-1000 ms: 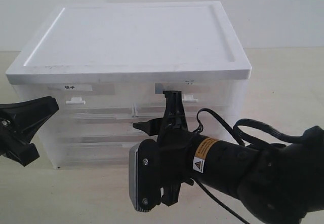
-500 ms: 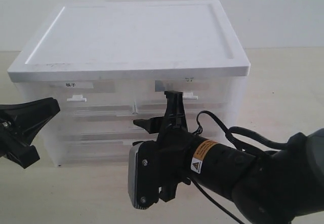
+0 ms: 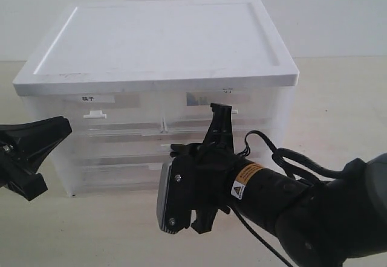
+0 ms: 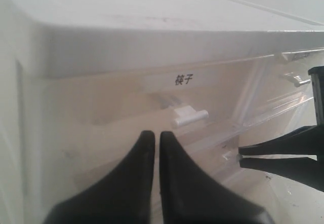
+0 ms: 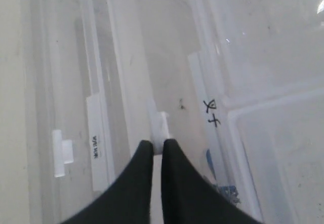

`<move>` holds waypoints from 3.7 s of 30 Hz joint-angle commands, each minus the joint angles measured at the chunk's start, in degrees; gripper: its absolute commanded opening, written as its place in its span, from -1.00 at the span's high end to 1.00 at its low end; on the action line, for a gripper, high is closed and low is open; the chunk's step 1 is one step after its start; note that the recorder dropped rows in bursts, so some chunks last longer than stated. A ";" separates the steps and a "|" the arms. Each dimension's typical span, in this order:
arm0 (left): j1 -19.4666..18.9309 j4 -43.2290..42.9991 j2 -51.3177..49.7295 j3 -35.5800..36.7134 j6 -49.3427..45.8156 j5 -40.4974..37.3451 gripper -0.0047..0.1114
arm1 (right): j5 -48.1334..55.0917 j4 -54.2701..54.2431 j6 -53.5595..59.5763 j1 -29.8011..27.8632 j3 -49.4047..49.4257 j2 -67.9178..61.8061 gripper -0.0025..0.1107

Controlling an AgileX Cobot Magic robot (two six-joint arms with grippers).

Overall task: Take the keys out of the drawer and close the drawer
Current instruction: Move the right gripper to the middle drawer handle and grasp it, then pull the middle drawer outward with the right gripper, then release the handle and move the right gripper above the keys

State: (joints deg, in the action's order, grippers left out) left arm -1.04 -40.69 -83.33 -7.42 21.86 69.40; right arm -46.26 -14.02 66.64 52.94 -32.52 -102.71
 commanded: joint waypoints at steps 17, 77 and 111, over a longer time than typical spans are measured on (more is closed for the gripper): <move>-0.06 0.87 -0.37 -0.24 -0.02 0.56 0.84 | 23.80 -1.07 1.42 -0.27 -0.14 7.74 0.96; -0.06 0.91 -0.37 -0.24 -0.31 0.56 0.84 | 31.00 -11.56 13.84 6.38 -4.78 6.66 0.96; -0.06 0.68 -0.37 -0.24 -0.31 0.56 0.84 | 55.56 -12.41 -6.02 10.34 -4.78 27.88 0.84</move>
State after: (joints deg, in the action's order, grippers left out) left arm -1.04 -40.32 -83.33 -7.42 21.76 69.40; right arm 9.92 -26.22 63.55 63.23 -37.32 -78.42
